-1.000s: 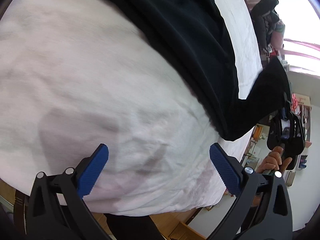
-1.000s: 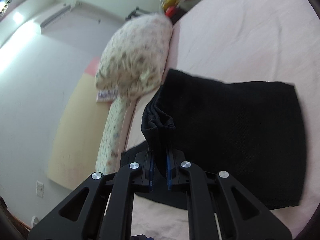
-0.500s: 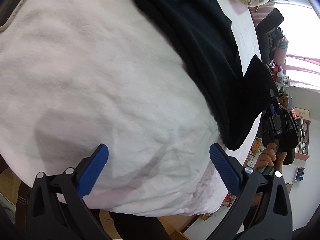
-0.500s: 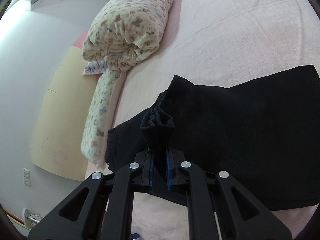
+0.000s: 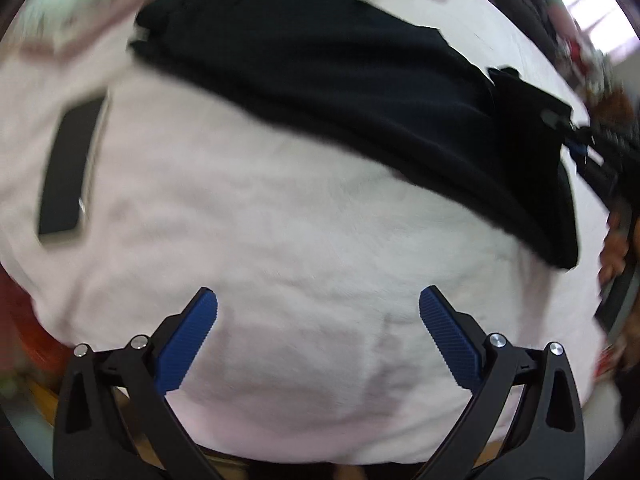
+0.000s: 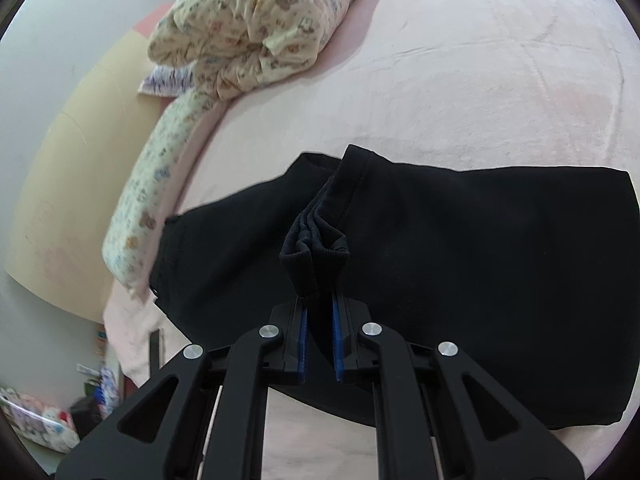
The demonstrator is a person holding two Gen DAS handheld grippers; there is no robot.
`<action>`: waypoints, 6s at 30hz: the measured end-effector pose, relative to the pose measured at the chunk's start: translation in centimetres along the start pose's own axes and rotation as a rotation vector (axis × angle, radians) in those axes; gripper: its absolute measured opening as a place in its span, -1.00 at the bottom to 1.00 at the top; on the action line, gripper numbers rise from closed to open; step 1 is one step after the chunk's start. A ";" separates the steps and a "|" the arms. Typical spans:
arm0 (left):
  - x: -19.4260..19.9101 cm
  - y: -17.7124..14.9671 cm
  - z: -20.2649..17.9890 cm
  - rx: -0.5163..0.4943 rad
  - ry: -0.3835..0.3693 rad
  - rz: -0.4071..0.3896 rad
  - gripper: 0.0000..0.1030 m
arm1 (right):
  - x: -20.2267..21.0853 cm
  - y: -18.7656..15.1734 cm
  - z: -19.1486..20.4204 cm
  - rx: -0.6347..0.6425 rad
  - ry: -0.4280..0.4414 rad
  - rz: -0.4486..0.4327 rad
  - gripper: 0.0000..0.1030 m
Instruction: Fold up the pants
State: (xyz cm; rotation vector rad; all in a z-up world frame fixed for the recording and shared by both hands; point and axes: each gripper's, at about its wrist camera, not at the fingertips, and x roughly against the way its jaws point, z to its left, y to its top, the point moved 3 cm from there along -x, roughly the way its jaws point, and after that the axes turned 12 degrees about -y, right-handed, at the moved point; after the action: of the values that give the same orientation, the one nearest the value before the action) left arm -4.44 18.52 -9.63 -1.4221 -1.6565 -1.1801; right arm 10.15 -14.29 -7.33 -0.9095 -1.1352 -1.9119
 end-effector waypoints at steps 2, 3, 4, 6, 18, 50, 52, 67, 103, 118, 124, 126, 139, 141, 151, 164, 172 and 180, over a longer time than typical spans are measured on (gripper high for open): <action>0.2 0.2 -0.4 -0.054 0.042 -0.006 0.97 | -0.4 -0.3 0.4 0.026 -0.028 0.005 -0.80; 0.3 0.2 -0.5 -0.072 0.055 -0.011 0.97 | -0.6 -0.4 0.6 0.039 -0.045 0.007 -0.80; 0.4 0.1 -0.5 -0.079 0.061 -0.012 0.97 | -0.8 -0.6 0.7 0.050 -0.058 0.010 -0.80; 0.4 0.1 -0.5 -0.092 0.083 -0.010 0.97 | -1.2 -0.9 1.1 0.081 -0.097 0.014 -0.80; 0.0 -0.1 0.5 -0.091 0.114 0.010 0.97 | -3.2 -2.7 2.8 0.178 -0.217 0.035 -0.80; -0.4 2.6 2.0 -0.015 0.074 0.000 0.97 | -1.8 -3.1 4.5 0.244 -0.275 -0.027 -0.46; -0.3 2.7 2.6 0.008 0.065 -0.004 0.97 | -2.5 -2.7 4.7 0.247 -0.283 -0.027 -0.49; 0.3 3.4 5.4 0.095 0.045 -0.018 0.97 | -5.6 -4.5 7.3 0.376 -0.318 0.051 -0.51; -1.9 19.3 19.0 0.724 -0.530 -0.168 0.96 | -2.5 -5.8 9.7 0.138 -0.169 0.148 -0.08; -2.3 20.2 18.5 0.678 -0.659 -0.322 0.39 | -3.7 -7.3 10.1 0.138 -0.146 0.215 -0.08; -3.3 18.4 20.3 0.705 -0.626 -0.315 -0.57 | -4.3 -7.8 10.7 0.143 -0.136 0.242 -0.07; -3.4 18.4 20.3 0.696 -0.604 -0.312 -0.57 | -4.5 -7.9 10.8 0.149 -0.135 0.250 -0.07; 0.4 19.0 17.3 0.478 -0.630 -0.424 -0.75 | -3.9 -8.5 9.9 0.116 -0.134 0.262 -0.03; 1.2 19.2 16.3 0.435 -0.637 -0.434 -0.75 | -3.6 -8.6 9.5 0.104 -0.131 0.258 -0.03; 4.6 20.7 10.3 0.278 -0.700 -0.486 -0.76 | -1.7 -9.0 6.4 0.039 -0.129 0.241 -0.03; 6.7 21.5 -2.1 0.001 -0.772 -0.470 -0.76 | 1.2 -9.3 -0.2 -0.093 -0.132 0.210 -0.02; 4.9 20.6 -11.5 -0.142 -0.827 -0.380 -0.76 | 3.2 -9.8 -5.0 -0.172 -0.139 0.191 -0.02; -0.4 18.3 -19.7 -0.181 -0.866 -0.228 -0.76 | 5.7 -11.4 -10.3 -0.262 -0.168 0.176 -0.02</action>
State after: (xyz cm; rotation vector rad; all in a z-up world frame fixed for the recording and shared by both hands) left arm 11.94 0.40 1.51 -2.0841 -2.3765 -0.8818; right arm -4.47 -20.93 -10.80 -1.2898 -0.8764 -1.8935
